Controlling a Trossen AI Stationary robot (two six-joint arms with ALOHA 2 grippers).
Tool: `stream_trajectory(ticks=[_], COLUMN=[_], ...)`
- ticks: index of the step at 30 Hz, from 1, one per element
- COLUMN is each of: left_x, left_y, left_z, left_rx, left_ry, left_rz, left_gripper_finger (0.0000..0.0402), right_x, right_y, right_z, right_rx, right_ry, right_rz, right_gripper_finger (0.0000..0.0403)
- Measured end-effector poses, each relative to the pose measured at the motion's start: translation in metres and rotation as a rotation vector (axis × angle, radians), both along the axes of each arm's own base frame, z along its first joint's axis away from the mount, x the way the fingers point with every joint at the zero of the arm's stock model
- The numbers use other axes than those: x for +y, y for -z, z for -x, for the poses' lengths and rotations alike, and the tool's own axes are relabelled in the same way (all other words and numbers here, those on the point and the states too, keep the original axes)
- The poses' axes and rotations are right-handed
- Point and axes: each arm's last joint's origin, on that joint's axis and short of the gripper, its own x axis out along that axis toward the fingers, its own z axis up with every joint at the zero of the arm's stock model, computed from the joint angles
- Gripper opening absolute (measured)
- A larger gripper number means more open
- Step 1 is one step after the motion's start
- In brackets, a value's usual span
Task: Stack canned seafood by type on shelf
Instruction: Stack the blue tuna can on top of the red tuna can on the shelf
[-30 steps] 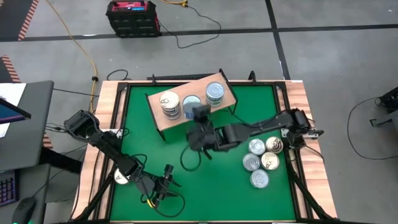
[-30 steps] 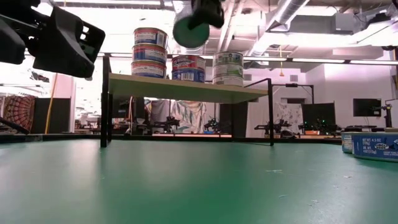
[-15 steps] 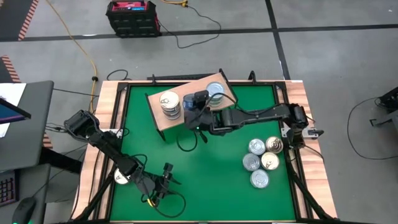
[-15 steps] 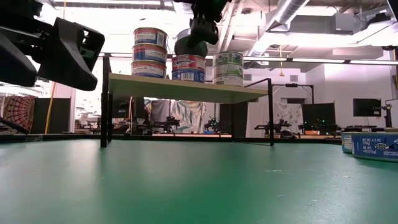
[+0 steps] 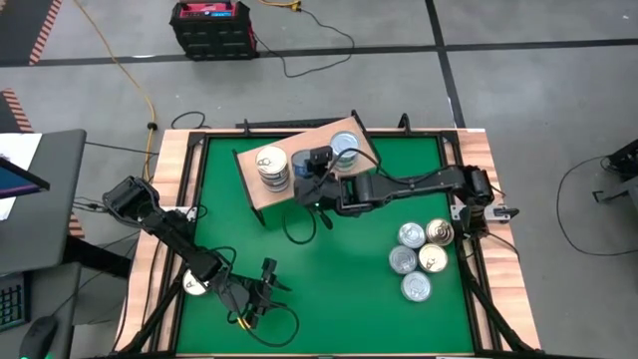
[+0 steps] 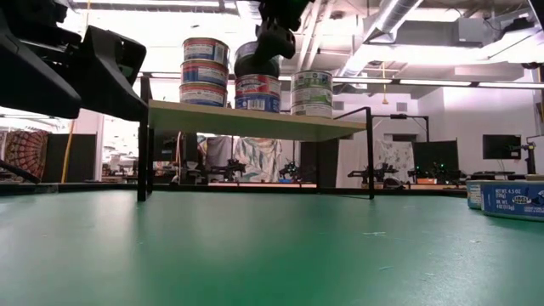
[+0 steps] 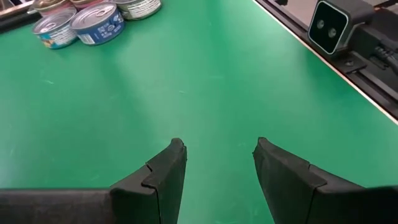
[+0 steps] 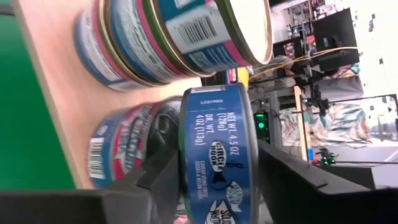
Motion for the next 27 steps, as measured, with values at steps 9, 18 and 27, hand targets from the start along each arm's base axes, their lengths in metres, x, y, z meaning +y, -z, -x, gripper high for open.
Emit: stream_trajectory(ticks=[9,18,27], left_x=[-0.001,-0.001,0.0], left_y=[0.0,0.0,0.0], left_z=[0.0,0.0,0.0], left_rx=[0.013,0.015,0.009], left_ry=[0.013,0.012,-0.005], left_rz=[0.03,0.036,0.03], left_gripper_finger=[0.018,0.018,0.018], right_x=[0.004,0.004,0.007], right_y=[0.0,0.007,-0.006], right_z=[0.0,0.005,0.009], right_rx=[-0.008,0.037,0.008], right_ry=[-0.004,0.003,0.014], right_rz=[-0.007,-0.063,-0.12], right_gripper_finger=[0.0276,0.0277,0.0277])
